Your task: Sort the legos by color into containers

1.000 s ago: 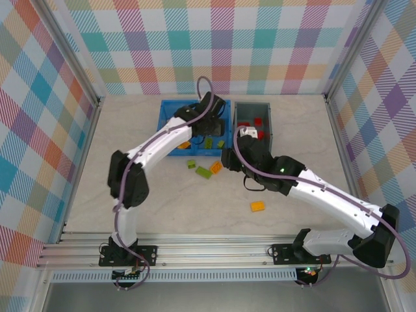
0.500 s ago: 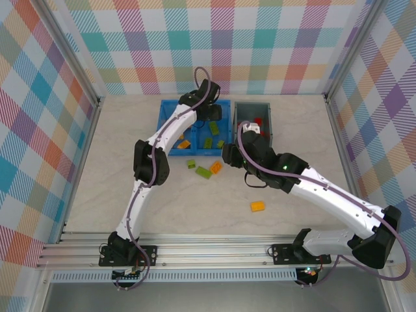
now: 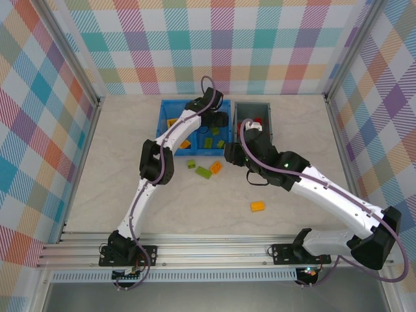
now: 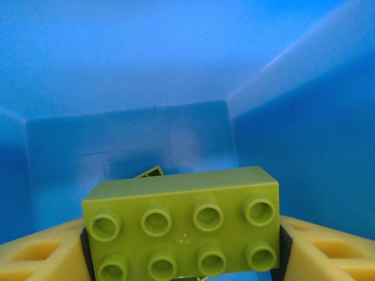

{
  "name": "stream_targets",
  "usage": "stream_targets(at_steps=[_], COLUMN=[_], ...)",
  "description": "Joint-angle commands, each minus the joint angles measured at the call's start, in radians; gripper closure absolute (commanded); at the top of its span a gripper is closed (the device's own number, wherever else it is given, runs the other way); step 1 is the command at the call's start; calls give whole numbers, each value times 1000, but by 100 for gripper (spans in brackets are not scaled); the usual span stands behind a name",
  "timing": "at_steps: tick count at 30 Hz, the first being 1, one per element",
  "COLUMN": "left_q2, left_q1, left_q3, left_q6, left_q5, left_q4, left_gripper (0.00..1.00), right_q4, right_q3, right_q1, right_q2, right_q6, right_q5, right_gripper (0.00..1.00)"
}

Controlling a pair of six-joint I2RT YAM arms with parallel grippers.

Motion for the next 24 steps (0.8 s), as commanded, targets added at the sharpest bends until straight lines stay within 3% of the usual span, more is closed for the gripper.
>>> stream_targets(at_steps=[1, 8, 14, 20, 24], left_q2=[-6, -78, -177, -403, -601], left_q1=[2, -2, -10, -52, -117], left_q3=[27, 9, -70, -302, -567], left_q6=[15, 32, 17, -21, -40], left_q5=[24, 9, -9, -77, -88], left_q4=[17, 2, 27, 86, 132], left_gripper=[27, 23, 40, 43, 43], right_q4=[5, 14, 11, -37, -114], right_q3=[-12, -12, -18, -2, -3], right_q1=[-7, -8, -7, -7, -8], right_q2=[-8, -5, -29, -58, -101], right_q6=[12, 13, 15, -10, -10], right_q5=[-21, -49, -55, -36, -42], right_gripper=[47, 47, 47, 48, 49])
